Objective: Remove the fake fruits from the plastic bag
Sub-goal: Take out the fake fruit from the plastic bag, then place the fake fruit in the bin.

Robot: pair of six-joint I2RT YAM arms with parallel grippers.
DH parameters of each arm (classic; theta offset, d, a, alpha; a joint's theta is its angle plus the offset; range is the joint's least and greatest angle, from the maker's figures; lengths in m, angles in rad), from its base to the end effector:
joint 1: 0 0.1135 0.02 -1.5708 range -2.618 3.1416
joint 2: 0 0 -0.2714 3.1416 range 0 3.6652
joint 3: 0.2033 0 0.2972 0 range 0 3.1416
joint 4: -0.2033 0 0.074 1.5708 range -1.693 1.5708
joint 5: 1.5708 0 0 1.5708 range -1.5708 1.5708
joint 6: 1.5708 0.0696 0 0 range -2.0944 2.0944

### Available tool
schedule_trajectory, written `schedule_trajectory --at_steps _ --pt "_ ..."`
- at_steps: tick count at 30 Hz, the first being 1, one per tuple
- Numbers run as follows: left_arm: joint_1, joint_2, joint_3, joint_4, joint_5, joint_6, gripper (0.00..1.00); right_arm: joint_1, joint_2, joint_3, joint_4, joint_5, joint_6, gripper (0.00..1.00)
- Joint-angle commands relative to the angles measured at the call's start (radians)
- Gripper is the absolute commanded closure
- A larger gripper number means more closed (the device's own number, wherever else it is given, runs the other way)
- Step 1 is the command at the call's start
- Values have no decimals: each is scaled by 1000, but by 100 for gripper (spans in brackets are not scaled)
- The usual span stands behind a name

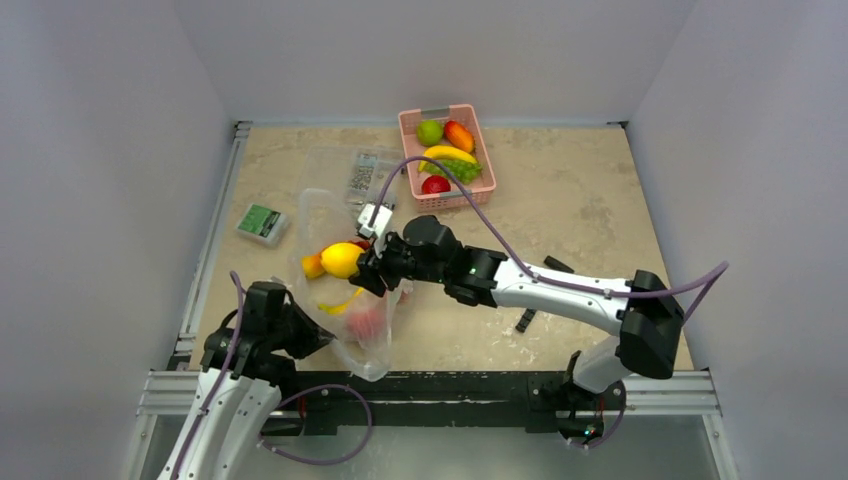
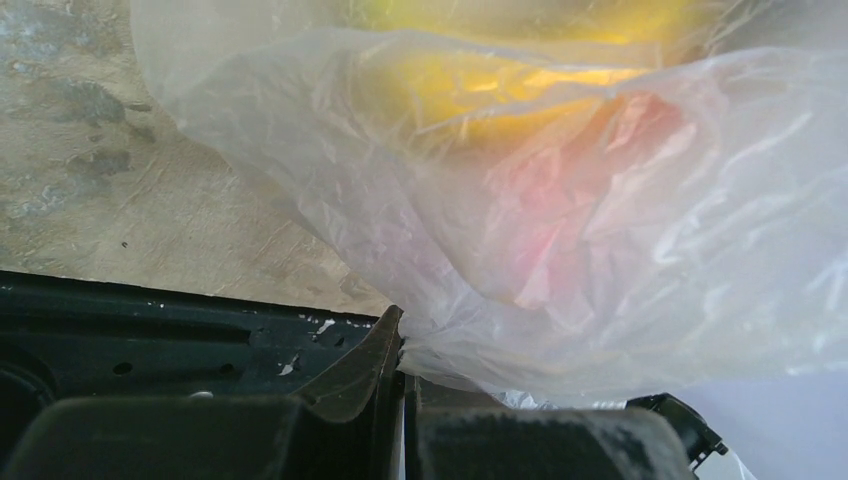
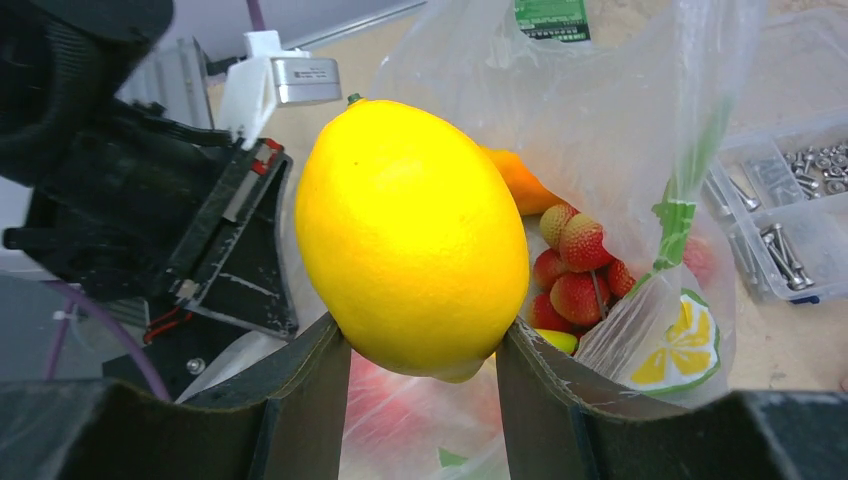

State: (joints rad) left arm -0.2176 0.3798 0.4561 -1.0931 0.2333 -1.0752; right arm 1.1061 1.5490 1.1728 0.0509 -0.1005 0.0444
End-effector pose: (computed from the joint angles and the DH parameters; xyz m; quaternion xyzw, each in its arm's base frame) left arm 0.1217 -0.0434 0.1756 -0.3683 0.8821 -0.2530 0.1494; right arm 0.1921 0.3988 0.2879 -0.4360 0.6848 0.3512 0.4666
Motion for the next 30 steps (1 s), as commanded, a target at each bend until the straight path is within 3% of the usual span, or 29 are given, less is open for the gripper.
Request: schedule_trajectory --at_steps 1,10,18,24,30 --pt "-3 15 37 23 -10 29 100 -4 -78 -33 33 -32 49 100" --pt "-3 21 46 28 -1 32 100 -108 -202 -93 135 37 139 100" --pt "-3 14 44 30 8 31 100 -299 -235 -100 106 289 250 100" --pt "-3 10 45 26 10 29 100 -494 -54 61 -58 324 287 100" --pt "-3 4 51 16 12 29 100 -578 194 286 -150 252 308 100"
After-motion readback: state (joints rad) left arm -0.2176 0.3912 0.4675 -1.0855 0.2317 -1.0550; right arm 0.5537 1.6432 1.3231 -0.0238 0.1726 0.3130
